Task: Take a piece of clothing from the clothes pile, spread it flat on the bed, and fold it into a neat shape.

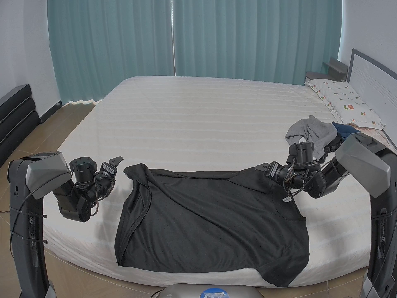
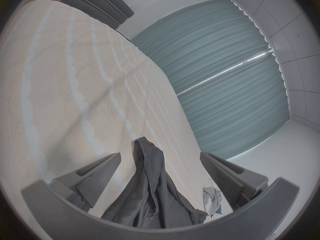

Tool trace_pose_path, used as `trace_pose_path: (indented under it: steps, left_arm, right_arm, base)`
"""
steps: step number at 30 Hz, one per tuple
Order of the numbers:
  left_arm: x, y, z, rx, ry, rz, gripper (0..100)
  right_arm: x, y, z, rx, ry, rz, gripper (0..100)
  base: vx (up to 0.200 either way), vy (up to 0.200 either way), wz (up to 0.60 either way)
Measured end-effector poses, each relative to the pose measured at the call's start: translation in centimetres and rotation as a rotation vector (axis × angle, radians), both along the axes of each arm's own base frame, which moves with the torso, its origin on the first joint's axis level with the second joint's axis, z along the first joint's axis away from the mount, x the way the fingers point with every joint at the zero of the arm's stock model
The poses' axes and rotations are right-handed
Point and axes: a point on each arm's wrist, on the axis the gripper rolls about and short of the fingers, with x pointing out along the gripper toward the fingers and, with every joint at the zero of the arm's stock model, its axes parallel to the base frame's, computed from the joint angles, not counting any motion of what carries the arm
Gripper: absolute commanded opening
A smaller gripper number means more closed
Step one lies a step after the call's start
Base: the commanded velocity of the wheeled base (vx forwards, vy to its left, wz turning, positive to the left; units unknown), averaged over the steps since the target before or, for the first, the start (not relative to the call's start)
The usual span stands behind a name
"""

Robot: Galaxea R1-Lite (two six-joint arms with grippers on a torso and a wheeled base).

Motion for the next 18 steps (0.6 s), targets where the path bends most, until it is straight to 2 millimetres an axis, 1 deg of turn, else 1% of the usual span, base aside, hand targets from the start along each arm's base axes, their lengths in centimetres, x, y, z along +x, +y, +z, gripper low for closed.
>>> trace_pose_path:
  steps: [5,6,10,15,18]
  left_arm:
    - [-0.1,0.0,-0.1,0.0,0.002,-0.003,100]
    - [-0.1,0.0,-0.1,0.0,0.003,-0.003,100]
    - [-0.1,-0.1,-0.1,0.003,0.003,-0.004,100]
    - [-0.1,-0.2,-0.1,0.006,0.002,-0.005,100]
    - [-0.2,-0.2,-0.1,0.007,0.002,-0.005,100]
  right_arm:
    - [2.4,0.5,-1.5,-0.013,0.002,-0.007,100]
    - [2.7,0.6,-1.7,-0.014,0.002,-0.008,0]
    - [4.4,1.2,-2.4,-0.016,-0.012,-0.008,0]
    - [6.3,1.4,-2.0,-0.008,-0.071,-0.024,0]
    - [7.4,1.1,-1.4,-0.008,-0.117,-0.055,0]
  base:
    - [0.0,0.0,0.0]
    - [0.0,0.0,0.0]
    - [0.0,0.0,0.0]
    - [0.0,0.0,0.0]
    - [0.0,0.0,0.0]
